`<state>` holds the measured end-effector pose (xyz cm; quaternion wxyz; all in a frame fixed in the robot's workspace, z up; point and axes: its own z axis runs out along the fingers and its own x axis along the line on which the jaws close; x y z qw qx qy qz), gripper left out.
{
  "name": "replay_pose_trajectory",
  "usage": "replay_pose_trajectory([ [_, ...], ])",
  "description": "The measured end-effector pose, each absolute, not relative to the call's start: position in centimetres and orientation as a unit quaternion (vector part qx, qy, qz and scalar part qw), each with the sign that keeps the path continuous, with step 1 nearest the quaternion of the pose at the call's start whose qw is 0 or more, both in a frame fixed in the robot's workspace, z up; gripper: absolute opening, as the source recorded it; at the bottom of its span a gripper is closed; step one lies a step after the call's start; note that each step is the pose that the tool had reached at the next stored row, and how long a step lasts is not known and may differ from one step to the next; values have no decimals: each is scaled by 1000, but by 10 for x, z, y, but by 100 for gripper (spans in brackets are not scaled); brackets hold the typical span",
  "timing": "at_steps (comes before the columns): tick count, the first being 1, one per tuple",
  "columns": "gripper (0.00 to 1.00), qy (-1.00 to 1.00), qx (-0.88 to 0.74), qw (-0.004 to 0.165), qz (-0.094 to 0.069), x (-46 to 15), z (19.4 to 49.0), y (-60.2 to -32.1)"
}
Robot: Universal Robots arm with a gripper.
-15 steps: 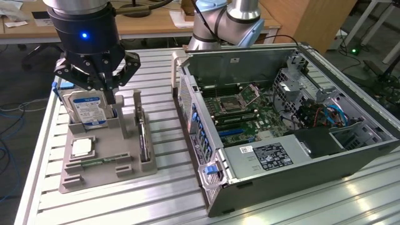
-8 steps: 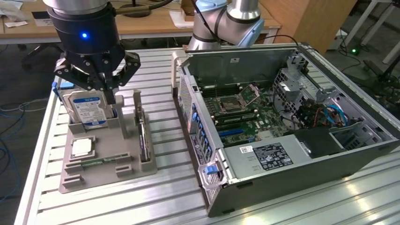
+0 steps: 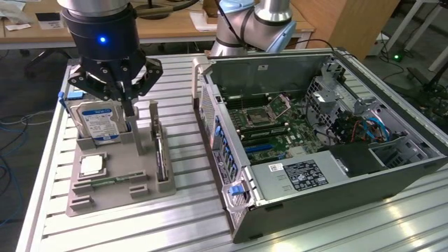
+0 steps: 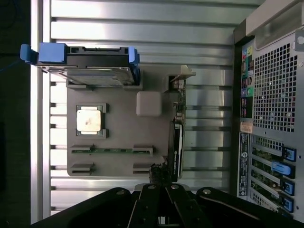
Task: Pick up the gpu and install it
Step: 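Pick up the gpu and move the gpu toward the slot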
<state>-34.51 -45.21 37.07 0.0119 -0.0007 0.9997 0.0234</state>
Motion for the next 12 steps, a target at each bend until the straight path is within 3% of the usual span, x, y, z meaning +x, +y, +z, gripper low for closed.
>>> replay_pose_trajectory([
  [12, 11, 1000, 13, 12, 23, -326, 367, -446],
])
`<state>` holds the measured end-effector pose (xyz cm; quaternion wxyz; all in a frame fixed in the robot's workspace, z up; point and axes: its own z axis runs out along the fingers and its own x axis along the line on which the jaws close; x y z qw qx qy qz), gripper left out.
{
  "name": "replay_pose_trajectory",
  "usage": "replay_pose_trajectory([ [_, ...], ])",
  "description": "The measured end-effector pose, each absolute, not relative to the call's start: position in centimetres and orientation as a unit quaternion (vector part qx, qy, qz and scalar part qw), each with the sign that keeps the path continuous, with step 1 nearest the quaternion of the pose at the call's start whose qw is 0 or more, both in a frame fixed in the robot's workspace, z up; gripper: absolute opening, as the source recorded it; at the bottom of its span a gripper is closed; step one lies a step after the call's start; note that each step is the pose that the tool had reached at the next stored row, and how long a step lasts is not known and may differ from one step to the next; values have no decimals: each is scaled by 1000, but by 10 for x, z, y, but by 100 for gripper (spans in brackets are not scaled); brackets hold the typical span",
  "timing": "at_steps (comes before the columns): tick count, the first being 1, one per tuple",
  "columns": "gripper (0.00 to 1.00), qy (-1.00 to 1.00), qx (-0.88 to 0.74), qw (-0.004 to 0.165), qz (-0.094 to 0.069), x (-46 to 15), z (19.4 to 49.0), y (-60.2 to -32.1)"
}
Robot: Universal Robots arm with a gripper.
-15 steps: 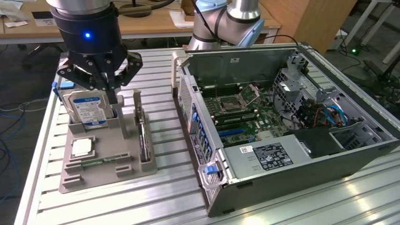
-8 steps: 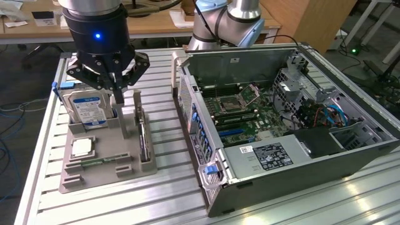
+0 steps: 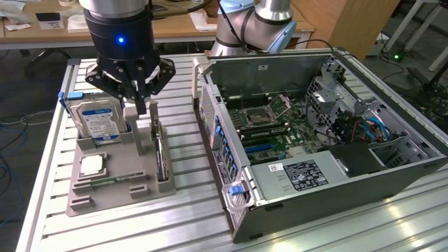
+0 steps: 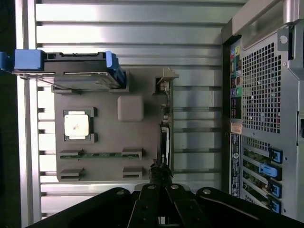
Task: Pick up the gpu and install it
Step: 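Pick up the gpu and move the gpu toward the slot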
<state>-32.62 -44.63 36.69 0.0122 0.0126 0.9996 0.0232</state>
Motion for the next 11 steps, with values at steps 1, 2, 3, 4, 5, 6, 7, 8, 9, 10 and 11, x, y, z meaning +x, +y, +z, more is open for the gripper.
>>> replay_pose_trajectory([
  [1, 11, 1000, 13, 12, 23, -325, 367, -445],
  [2, 11, 1000, 13, 12, 23, -324, 367, -445],
  [3, 11, 1000, 14, 12, 23, -323, 367, -445],
  [4, 11, 1000, 14, 12, 23, -323, 366, -445],
  [5, 11, 1000, 14, 12, 23, -323, 367, -445],
  [6, 11, 1000, 14, 12, 23, -323, 366, -445],
  [7, 11, 1000, 14, 12, 23, -323, 367, -445],
  [8, 11, 1000, 14, 12, 23, -323, 367, -445],
  [9, 11, 1000, 14, 12, 23, -323, 367, -445],
  [10, 11, 1000, 14, 12, 23, -323, 367, -445],
  [11, 11, 1000, 14, 12, 23, -323, 367, -445],
])
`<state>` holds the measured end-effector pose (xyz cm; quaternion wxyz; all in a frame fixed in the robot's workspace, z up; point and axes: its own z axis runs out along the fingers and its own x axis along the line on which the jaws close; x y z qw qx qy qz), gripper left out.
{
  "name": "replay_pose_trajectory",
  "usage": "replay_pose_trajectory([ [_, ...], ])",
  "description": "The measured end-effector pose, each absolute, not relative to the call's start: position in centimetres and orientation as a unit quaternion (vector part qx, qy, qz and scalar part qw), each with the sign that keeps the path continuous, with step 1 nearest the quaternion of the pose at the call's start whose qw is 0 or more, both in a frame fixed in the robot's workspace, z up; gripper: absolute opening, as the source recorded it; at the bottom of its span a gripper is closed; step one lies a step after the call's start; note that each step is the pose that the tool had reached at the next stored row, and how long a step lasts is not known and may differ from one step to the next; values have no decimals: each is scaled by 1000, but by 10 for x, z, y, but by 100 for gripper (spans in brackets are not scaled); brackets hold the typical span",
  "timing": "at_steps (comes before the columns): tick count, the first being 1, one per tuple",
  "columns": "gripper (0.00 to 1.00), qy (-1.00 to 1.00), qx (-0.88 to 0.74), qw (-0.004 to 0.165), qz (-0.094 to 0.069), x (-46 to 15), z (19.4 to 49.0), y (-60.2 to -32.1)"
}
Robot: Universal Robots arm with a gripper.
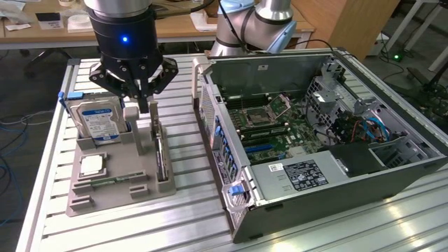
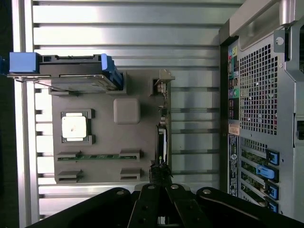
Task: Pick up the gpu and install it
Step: 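Pick up the gpu and move the gpu toward the slot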
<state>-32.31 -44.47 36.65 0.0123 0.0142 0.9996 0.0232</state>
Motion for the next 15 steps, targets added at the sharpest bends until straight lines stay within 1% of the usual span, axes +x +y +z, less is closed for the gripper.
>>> replay_pose_trajectory([
  [8, 11, 1000, 14, 12, 23, -323, 367, -445],
  [9, 17, 1000, 14, 12, 23, -323, 367, -445],
  [10, 17, 1000, 14, 12, 23, -323, 367, -445],
  [12, 29, 1000, 14, 12, 23, -323, 367, -445],
  [13, 29, 1000, 14, 12, 23, -323, 367, -445],
  [15, 41, 1000, 14, 12, 23, -323, 367, -445],
])
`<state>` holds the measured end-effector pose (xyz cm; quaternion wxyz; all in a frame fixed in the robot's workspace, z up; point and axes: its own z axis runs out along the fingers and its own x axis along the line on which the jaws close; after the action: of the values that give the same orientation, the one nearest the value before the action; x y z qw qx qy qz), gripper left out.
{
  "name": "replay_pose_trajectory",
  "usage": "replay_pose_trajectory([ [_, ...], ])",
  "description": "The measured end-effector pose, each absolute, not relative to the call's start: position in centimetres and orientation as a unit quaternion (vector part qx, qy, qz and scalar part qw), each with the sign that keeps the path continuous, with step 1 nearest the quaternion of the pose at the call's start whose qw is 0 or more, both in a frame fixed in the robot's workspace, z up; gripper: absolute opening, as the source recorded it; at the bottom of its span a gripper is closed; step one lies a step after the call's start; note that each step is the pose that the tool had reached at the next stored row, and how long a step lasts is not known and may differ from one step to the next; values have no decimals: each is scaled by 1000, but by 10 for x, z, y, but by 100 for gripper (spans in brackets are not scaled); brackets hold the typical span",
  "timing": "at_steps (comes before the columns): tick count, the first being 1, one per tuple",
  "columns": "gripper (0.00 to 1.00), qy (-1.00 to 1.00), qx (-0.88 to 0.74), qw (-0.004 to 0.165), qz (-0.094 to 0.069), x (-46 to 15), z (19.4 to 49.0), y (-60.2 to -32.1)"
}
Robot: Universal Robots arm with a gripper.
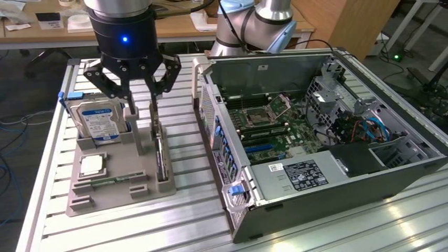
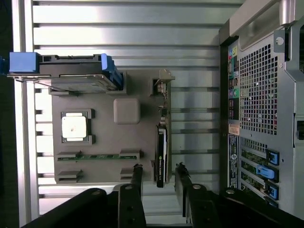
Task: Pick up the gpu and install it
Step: 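Pick up the gpu and move the gpu toward the slot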
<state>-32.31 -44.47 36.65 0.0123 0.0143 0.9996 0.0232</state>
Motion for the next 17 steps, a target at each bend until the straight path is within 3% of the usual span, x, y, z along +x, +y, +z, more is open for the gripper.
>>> replay_pose_trajectory([
  [1, 41, 1000, 14, 12, 23, -323, 367, -445],
  [6, 64, 1000, 14, 12, 23, -323, 367, -445],
  [8, 64, 1000, 14, 12, 23, -323, 367, -445],
  [9, 71, 1000, 14, 12, 23, -323, 367, -445],
  [17, 71, 1000, 10, 12, 23, -323, 366, -440],
])
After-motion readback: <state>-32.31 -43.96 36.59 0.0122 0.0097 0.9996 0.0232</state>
